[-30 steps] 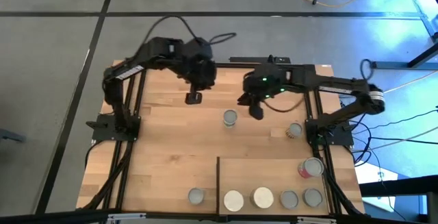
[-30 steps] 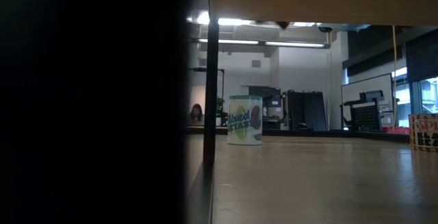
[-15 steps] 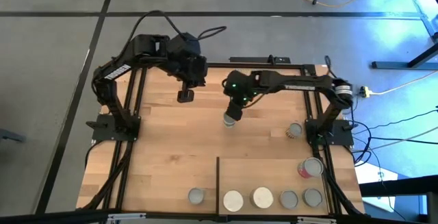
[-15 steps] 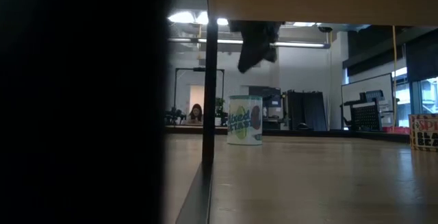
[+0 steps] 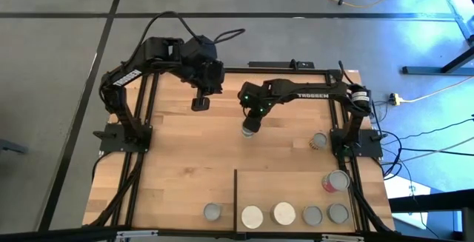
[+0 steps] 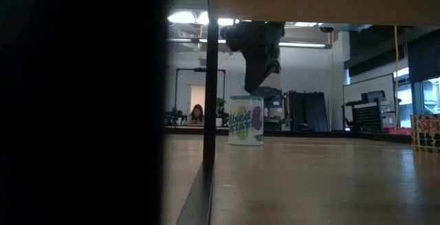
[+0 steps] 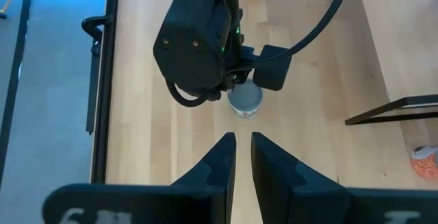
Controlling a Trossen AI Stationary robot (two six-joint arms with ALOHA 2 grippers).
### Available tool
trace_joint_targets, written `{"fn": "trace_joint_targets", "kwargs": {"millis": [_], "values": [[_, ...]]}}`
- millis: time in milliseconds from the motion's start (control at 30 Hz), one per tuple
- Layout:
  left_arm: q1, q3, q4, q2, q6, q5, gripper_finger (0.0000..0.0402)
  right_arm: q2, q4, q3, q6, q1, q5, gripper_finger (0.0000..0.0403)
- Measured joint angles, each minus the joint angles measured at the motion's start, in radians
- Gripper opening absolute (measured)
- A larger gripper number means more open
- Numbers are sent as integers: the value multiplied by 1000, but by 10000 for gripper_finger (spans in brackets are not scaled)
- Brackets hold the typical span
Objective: Pick and place cans onto a shelf
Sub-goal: Put the canned mixed vegetables on the shelf
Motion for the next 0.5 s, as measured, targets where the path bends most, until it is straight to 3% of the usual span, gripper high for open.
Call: {"fn": "trace_joint_targets", "kwargs": {"millis": [500], "values": [[-3, 0, 0, 0, -25, 2, 39, 1, -27, 0, -6, 0, -4, 69]]}}
